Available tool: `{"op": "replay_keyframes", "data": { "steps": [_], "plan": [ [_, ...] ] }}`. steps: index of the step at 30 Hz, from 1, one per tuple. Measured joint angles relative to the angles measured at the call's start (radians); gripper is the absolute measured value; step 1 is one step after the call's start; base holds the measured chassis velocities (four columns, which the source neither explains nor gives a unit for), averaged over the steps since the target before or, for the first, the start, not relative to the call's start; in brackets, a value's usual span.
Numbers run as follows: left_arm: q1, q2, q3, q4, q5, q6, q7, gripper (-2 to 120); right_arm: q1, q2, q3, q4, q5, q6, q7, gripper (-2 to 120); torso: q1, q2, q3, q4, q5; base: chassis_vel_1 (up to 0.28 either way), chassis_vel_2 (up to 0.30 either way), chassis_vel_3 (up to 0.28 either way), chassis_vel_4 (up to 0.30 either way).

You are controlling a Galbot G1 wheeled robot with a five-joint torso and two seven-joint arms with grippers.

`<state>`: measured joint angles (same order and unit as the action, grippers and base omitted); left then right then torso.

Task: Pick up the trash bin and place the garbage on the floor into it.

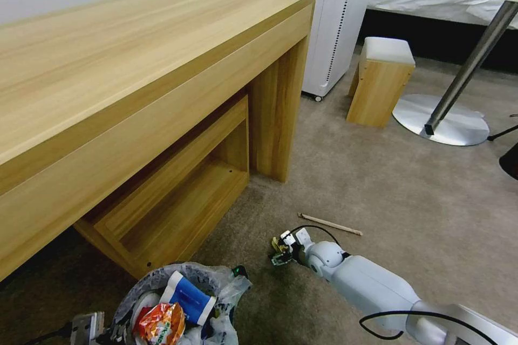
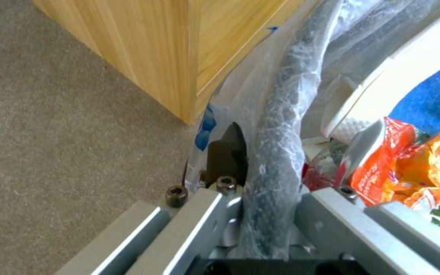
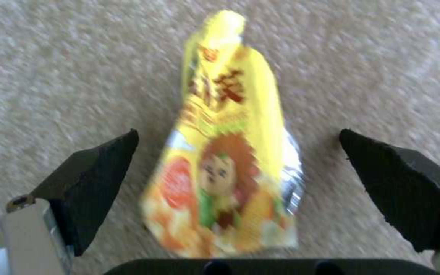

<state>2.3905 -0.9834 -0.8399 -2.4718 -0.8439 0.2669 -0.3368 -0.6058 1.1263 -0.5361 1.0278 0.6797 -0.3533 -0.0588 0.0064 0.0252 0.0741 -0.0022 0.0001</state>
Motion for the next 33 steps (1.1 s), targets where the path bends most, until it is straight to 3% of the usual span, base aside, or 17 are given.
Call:
{"op": "replay_keyframes", "data": {
  "steps": [10,13,16,18,20,22,24,33],
  "plan": [
    [-0.004,-0.028,0.043,0.014,0.062,-0.007,0.011,0,-0.02,-0.039,0.013,0.024,0.002,0.008,0.015,99,0.0,0.0,0.0,-0.0001,0.0001,0.0,0.0,0.0,0.0],
    [-0.006,-0.035,0.054,0.018,0.078,-0.009,0.014,0,-0.024,-0.037,0.013,0.027,0.002,0.01,0.022,91,0.0,0.0,0.0,0.0001,0.0001,0.0,0.0,0.0,0.0],
    [-0.004,-0.035,0.049,0.017,0.079,-0.011,0.015,0,-0.025,-0.034,0.012,0.032,0.01,0.009,0.03,75,0.0,0.0,0.0,0.0,-0.0001,0.0,0.0,0.0,0.0],
    [-0.004,-0.035,0.049,0.017,0.079,-0.011,0.015,0,-0.025,-0.035,0.011,0.032,0.011,0.011,0.03,73,0.0,0.0,0.0,0.0,-0.0001,0.0,0.0,0.0,0.0],
    [-0.005,-0.039,0.05,0.019,0.086,-0.012,0.017,0,-0.021,-0.033,0.004,0.029,0.013,0.027,0.03,59,0.0,0.0,0.0,0.0,-0.0001,0.0,0.0,0.0,0.0],
    [-0.005,-0.039,0.05,0.02,0.087,-0.012,0.017,0,-0.02,-0.032,0.003,0.028,0.013,0.028,0.03,58,0.0,0.0,0.0,0.0001,-0.0001,0.0,0.0,0.0,0.0],
    [-0.006,-0.039,0.052,0.022,0.092,-0.012,0.02,0,-0.016,-0.028,-0.001,0.026,0.015,0.032,0.03,46,0.0,0.0,0.0,0.0,0.0,0.0,0.0,0.0,0.0],
    [-0.009,-0.03,0.051,0.027,0.092,-0.013,0.021,0,-0.003,-0.019,-0.008,0.017,0.025,0.051,0.038,15,0.0,0.0,0.0,0.0001,0.0001,0.0,0.0,0.0,0.0]
  ]
}}
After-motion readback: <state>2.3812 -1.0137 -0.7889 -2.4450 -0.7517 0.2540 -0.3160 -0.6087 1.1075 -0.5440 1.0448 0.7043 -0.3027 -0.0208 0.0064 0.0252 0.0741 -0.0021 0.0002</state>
